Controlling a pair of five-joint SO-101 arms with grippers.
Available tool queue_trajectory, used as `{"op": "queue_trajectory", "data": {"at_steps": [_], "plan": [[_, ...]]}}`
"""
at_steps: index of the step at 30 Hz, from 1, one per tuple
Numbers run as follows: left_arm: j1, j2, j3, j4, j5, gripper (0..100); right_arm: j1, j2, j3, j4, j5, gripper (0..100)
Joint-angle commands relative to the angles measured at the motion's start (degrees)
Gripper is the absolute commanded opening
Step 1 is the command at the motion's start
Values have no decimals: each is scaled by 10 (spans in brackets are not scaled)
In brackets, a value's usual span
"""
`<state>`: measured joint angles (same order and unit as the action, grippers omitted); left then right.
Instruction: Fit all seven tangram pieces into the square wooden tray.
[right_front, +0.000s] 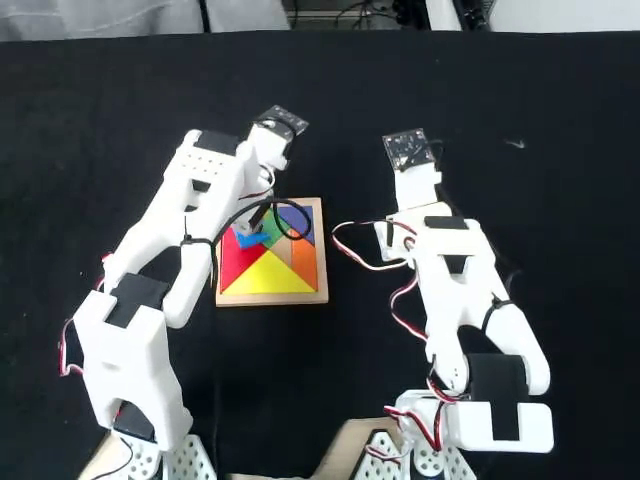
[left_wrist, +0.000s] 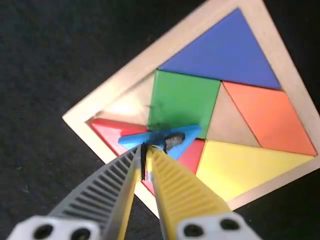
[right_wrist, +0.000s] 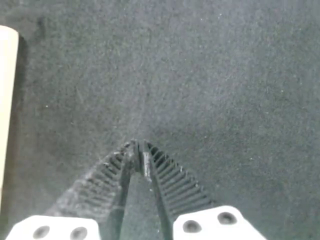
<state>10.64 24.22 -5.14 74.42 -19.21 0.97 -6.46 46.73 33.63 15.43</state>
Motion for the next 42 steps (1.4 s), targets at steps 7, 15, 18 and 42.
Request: {"op": "queue_trajectory", "data": {"at_steps": [7, 15, 18, 42], "plan": [[15, -18, -65, 55, 27, 36, -9, -2, -15, -7, -1, 11], [47, -17, -67, 71, 27, 36, -9, -2, -15, -7, -1, 11], [44, -9, -51, 46, 26, 36, -9, -2, -15, -7, -1, 11], [-5, 47, -68, -11, -6, 36, -9, -2, -15, -7, -1, 11]]}}
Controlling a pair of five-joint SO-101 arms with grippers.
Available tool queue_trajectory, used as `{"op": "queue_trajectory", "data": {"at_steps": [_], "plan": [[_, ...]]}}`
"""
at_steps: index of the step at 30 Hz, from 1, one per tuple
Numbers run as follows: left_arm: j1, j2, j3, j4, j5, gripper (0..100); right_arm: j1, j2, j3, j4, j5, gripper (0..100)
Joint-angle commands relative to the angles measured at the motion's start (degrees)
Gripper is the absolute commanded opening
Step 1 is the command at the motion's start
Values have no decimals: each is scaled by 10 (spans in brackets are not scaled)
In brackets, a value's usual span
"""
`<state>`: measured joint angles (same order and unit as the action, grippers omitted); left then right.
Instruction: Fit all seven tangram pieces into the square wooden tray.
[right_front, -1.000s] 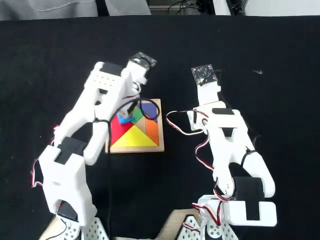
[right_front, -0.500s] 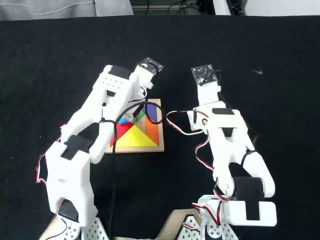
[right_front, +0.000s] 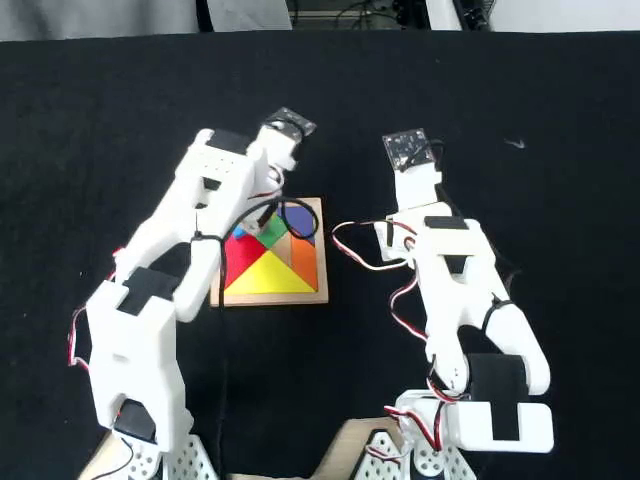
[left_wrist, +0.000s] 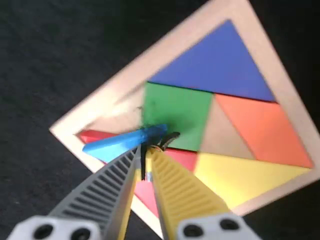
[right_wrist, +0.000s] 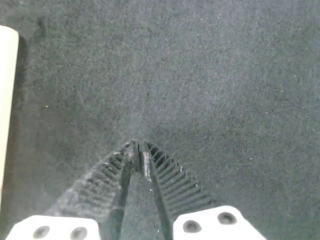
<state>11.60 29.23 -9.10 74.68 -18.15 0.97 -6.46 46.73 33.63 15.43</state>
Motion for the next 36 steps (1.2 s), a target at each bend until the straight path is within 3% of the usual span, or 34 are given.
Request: {"op": "queue_trajectory", "data": {"at_steps": [1, 13, 19, 26, 30, 36], "plan": [[-15, -3, -30, -13, -17, 36, -9, -2, -15, -7, -1, 11], [-11, -3, -33, -65, -16, 36, -9, -2, -15, -7, -1, 11], [-15, -38, -58, -7, -16, 36, -9, -2, -15, -7, -1, 11], [-45, -183, -81, 111, -15, 35, -9, -2, -15, -7, -1, 11], [-60, -309, -80, 128, -14, 35, -6, -3, -15, -7, -1, 11], [-160, -432, -56, 132, 74, 35, 13, -3, -15, -12, -6, 11]]}}
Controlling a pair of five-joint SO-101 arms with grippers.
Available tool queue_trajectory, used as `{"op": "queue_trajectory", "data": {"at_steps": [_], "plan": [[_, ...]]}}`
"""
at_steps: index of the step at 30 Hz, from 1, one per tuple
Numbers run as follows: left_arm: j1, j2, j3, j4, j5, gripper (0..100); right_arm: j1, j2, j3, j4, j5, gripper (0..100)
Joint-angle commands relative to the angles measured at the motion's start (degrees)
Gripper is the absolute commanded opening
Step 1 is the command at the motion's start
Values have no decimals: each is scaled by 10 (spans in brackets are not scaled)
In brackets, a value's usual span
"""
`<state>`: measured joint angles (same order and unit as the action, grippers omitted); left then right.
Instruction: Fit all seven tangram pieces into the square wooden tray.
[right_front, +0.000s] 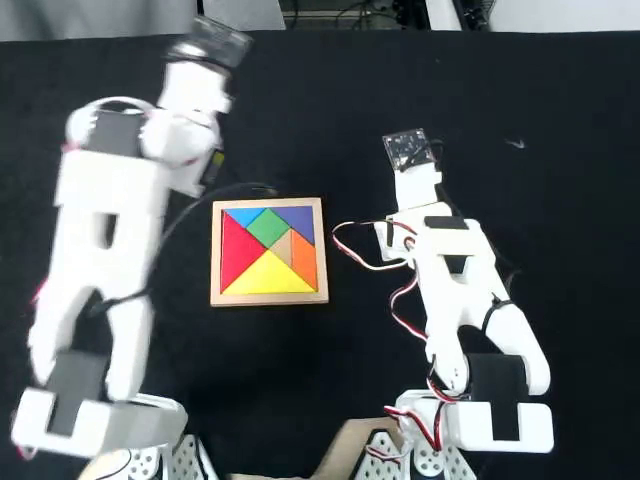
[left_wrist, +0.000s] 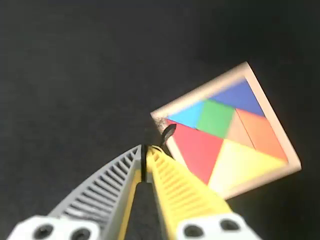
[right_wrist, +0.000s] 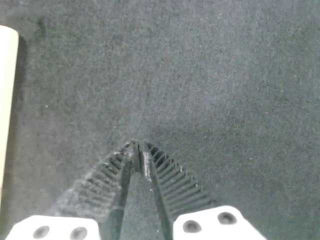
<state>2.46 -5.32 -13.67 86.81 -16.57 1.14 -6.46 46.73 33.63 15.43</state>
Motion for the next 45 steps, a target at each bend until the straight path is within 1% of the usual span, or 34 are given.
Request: {"op": "queue_trajectory", "data": {"at_steps": [1, 4, 6, 8, 10, 12, 15, 18, 20, 27, 30, 34, 35, 38, 41, 43, 45], "plan": [[-92, -105, -1, 16, 69, 35, 11, -3, -15, -20, -6, 11], [-145, -171, 30, 20, 76, 30, 12, -7, 0, -50, -6, 11], [-149, -208, 44, -1, 76, 30, 14, -18, -12, -49, -6, 11], [-149, -240, 48, -40, 66, 30, 25, -48, -35, -12, -6, 11], [-149, -256, 46, -76, 64, 29, 30, -95, -73, 50, -6, 11], [-149, -269, 43, -95, 85, 29, 33, -153, -119, 125, -4, 11], [-149, -306, -7, -69, 121, 29, 34, -248, -195, 221, -3, 11], [-149, -349, -34, -55, 140, 29, 31, -342, -261, 278, -3, 11], [-147, -384, -39, -50, 141, 29, 30, -400, -287, 302, -4, 11], [-86, -546, 0, -41, 137, 30, 30, -592, -298, 345, -6, 11], [-73, -626, 51, -62, 136, 30, 30, -680, -298, 346, -6, 12], [-74, -735, 168, -119, 136, 33, 30, -799, -298, 346, -6, 19], [-75, -764, 201, -130, 133, 33, 31, -823, -298, 346, -6, 37], [-75, -859, 305, -167, 97, 33, 33, -895, -298, 346, -3, 136], [-75, -960, 403, -205, 79, 33, 34, -953, -297, 347, -3, 218], [-76, -1005, 451, -217, 76, 33, 34, -986, -297, 347, -3, 233], [-74, -990, 457, -209, 77, 30, 35, -1018, -290, 347, -3, 233]]}}
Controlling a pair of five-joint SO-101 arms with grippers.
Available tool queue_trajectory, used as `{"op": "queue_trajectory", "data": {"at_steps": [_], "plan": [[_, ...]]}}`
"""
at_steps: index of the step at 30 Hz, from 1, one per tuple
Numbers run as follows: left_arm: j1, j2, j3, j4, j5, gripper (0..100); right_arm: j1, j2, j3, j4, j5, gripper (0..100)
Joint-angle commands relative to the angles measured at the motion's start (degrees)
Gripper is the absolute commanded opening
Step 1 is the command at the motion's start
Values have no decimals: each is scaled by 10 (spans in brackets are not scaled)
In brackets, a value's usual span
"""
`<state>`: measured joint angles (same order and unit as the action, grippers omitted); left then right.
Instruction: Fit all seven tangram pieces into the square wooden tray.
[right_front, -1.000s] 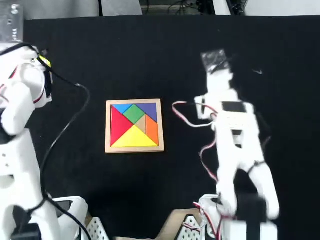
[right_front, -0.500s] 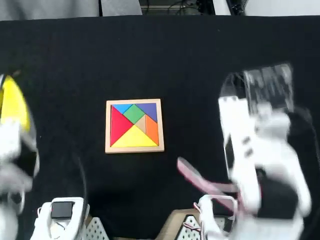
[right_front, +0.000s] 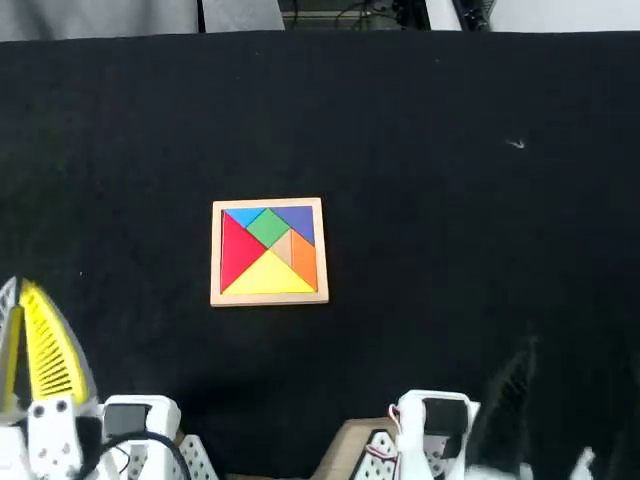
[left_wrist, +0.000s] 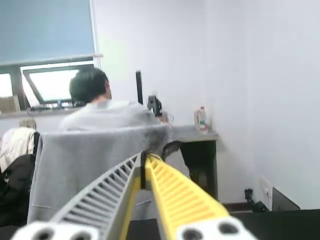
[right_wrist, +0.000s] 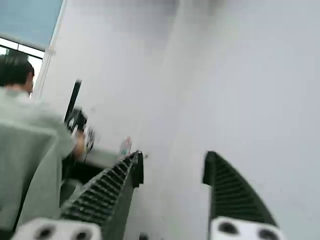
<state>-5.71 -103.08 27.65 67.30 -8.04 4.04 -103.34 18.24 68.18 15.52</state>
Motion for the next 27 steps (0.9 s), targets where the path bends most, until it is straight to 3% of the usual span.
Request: {"op": "queue_trajectory", "data": {"at_steps": [1, 5, 11, 16, 20, 26, 27], "plan": [[7, -4, 47, -4, -8, 30, 6, -54, -4, 5, -6, 233], [7, -16, 63, 47, -4, 30, 6, -50, -1, 72, -5, 233], [7, -15, 122, 27, -4, 30, 6, -51, 0, 107, -7, 234], [7, -15, 280, -108, -9, 31, 5, -51, 35, 88, -7, 237], [7, -15, 455, -243, -9, 30, 4, -51, 159, 72, -7, 237], [-19, -15, 697, -479, -9, 30, 5, -51, 421, -81, -7, 237], [-28, -10, 698, -484, -5, 30, 5, -51, 460, -115, -7, 237]]}}
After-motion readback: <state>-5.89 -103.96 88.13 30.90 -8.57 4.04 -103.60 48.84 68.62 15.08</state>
